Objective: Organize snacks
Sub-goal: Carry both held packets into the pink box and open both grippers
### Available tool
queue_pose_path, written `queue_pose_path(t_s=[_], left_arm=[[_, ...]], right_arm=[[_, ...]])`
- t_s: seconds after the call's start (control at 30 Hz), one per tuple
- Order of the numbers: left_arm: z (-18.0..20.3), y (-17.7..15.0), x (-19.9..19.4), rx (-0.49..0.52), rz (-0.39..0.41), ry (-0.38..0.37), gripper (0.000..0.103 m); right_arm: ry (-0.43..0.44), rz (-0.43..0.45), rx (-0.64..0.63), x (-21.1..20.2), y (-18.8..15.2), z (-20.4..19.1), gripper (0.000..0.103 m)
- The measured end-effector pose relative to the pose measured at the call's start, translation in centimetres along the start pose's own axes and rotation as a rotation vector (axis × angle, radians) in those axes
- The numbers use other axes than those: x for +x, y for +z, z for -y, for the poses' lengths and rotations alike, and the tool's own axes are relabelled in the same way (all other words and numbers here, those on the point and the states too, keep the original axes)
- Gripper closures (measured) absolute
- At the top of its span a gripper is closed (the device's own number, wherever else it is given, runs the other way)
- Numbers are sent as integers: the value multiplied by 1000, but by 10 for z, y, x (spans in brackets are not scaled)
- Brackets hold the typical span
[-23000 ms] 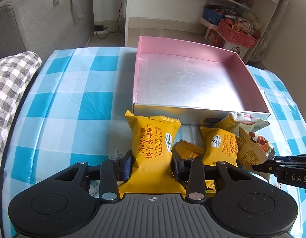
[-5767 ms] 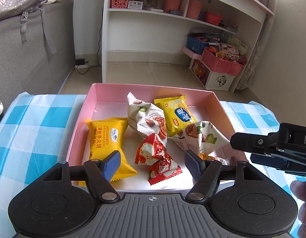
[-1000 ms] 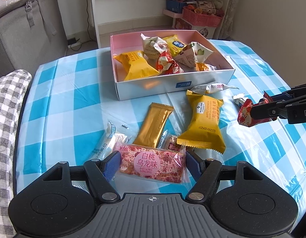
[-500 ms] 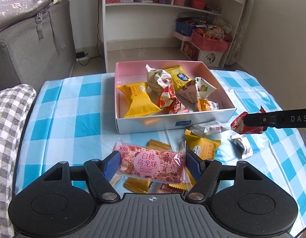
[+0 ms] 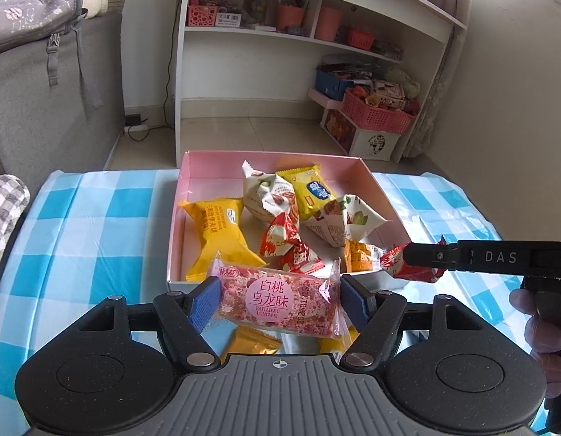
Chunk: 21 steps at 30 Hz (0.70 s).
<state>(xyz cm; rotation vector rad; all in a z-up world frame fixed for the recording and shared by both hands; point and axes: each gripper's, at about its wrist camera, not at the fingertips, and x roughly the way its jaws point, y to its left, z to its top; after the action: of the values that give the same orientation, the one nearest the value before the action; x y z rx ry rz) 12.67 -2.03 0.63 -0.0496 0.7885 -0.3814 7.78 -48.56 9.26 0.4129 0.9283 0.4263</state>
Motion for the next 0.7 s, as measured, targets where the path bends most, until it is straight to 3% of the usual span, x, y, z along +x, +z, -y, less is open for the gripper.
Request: queue_pose_path(t_s=[0.23, 0.7], left_arm=[[5, 8, 32, -37, -2, -2, 32], [15, 21, 69, 52, -1, 50, 33]], right_arm=[[12, 14, 28, 12, 6, 10, 72], [31, -5, 39, 34, 11, 16, 72]])
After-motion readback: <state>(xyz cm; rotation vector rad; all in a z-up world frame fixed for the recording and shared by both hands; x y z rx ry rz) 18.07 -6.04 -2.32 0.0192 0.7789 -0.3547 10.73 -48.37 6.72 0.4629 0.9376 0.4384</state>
